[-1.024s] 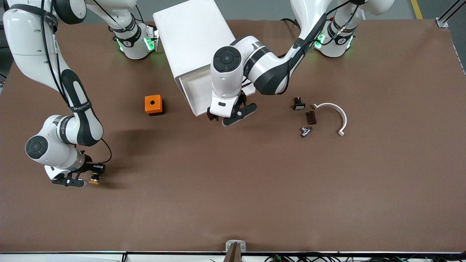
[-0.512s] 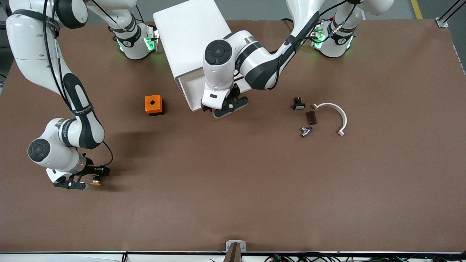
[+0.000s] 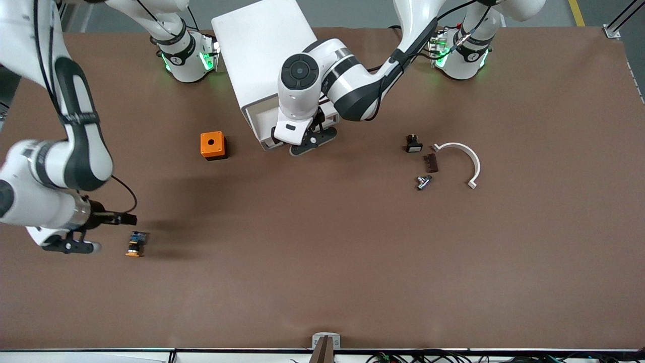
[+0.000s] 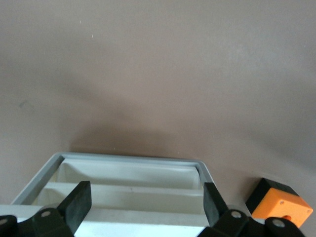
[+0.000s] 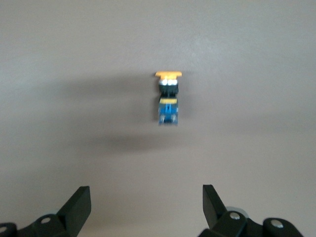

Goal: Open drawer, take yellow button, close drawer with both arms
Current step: 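Push the drawer closed with the left gripper while the right gripper withdraws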

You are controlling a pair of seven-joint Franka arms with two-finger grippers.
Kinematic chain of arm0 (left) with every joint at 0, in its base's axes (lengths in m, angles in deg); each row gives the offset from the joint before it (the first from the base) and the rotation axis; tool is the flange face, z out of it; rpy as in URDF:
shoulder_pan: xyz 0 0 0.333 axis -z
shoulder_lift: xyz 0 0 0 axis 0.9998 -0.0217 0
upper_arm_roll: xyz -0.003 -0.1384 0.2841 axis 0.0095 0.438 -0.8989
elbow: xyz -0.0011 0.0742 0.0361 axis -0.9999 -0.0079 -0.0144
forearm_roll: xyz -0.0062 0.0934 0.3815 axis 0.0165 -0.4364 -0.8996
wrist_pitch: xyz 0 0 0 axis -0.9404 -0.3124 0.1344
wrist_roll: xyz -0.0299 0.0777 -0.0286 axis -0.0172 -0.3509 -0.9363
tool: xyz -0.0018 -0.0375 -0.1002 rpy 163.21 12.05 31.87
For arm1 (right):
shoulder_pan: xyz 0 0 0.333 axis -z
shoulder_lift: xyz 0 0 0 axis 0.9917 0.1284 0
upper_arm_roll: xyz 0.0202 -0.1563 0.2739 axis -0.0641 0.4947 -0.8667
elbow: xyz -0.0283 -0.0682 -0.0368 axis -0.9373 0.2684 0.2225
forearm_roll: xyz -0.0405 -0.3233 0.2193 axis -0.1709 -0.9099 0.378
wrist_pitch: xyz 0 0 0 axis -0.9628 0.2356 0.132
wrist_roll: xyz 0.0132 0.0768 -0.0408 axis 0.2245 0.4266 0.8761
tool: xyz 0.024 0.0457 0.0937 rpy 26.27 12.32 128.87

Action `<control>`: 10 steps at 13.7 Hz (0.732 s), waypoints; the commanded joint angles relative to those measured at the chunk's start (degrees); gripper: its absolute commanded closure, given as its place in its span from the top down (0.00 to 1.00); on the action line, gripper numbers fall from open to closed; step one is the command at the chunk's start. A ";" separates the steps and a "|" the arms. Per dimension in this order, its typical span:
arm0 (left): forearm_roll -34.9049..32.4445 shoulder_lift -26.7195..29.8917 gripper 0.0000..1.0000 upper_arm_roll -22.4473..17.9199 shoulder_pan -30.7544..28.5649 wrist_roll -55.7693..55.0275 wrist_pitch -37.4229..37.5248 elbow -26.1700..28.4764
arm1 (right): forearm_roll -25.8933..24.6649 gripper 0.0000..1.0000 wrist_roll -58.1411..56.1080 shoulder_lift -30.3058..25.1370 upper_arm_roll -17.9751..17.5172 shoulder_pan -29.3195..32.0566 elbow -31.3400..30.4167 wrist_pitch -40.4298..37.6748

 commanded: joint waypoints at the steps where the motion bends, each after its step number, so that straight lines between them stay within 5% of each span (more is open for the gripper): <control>1: 3.84 0.77 1.00 1.17 0.14 0.30 -0.62 1.41 | -0.22 1.00 1.44 -10.16 -0.24 -1.24 -2.88 -7.13; 5: 8.84 0.42 1.00 1.87 0.23 0.30 -0.62 2.29 | -0.22 1.00 2.16 -16.51 -0.41 -2.82 -2.53 -11.72; 10: 15.61 0.42 1.00 2.23 0.14 -0.31 -0.54 3.79 | -0.22 1.00 2.69 -18.10 -0.32 -3.96 -0.69 -13.05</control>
